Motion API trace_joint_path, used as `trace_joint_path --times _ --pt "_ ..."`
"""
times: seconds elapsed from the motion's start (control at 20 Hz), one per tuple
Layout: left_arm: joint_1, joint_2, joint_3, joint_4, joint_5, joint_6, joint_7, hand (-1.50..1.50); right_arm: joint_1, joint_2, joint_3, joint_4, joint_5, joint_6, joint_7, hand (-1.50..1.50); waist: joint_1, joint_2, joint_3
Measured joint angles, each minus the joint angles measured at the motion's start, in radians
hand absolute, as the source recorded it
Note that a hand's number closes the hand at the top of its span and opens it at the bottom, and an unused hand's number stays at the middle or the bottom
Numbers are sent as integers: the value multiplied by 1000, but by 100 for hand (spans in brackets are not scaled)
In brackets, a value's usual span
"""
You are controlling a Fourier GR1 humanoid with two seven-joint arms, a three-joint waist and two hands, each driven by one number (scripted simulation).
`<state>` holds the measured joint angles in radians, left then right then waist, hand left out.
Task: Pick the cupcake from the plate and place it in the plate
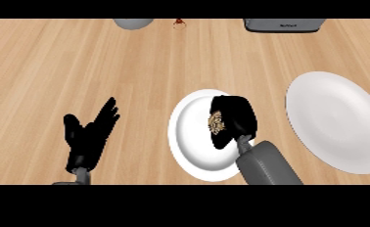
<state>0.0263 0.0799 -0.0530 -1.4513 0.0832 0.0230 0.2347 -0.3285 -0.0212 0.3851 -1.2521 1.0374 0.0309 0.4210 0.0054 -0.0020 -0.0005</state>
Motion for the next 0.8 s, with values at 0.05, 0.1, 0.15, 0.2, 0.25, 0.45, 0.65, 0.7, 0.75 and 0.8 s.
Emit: trace_joint_path --times 0.05,0.1,0.15,0.2,0.25,0.45,0.65,0.7,0.75,0.8 --pt "1 4 3 2 4 -5 0 0 1 5 9 -1 3 -39 56 150 2 0 0" --pt "-13 3 6 11 1 1 4 0 -1 8 21 -6 4 -79 121 150 2 1 0" --pt "-14 1 4 13 -3 2 2 0 -1 11 26 -10 7 -121 190 150 4 1 0" --pt "-9 0 0 12 -7 5 2 0 -3 13 32 -15 14 -160 263 150 7 0 1" --pt "-11 0 -2 7 -6 3 6 0 -15 15 41 -21 27 -204 332 150 11 0 1" --pt "-15 0 -4 -1 -4 0 17 0 -59 18 109 -57 153 -374 534 150 13 -3 0" --pt "-14 -7 -9 9 -16 9 10 0 -110 14 153 -96 296 -438 652 150 9 -4 0" --pt "-13 -3 -5 12 -13 7 8 0 -117 13 154 -109 327 -448 669 150 8 -4 0" --pt "-10 -1 -2 15 -13 5 5 0 -122 12 150 -126 357 -452 683 150 5 -4 0" --pt "-6 -1 -2 17 -15 7 -2 0 -122 12 138 -142 384 -462 691 150 2 -5 0"
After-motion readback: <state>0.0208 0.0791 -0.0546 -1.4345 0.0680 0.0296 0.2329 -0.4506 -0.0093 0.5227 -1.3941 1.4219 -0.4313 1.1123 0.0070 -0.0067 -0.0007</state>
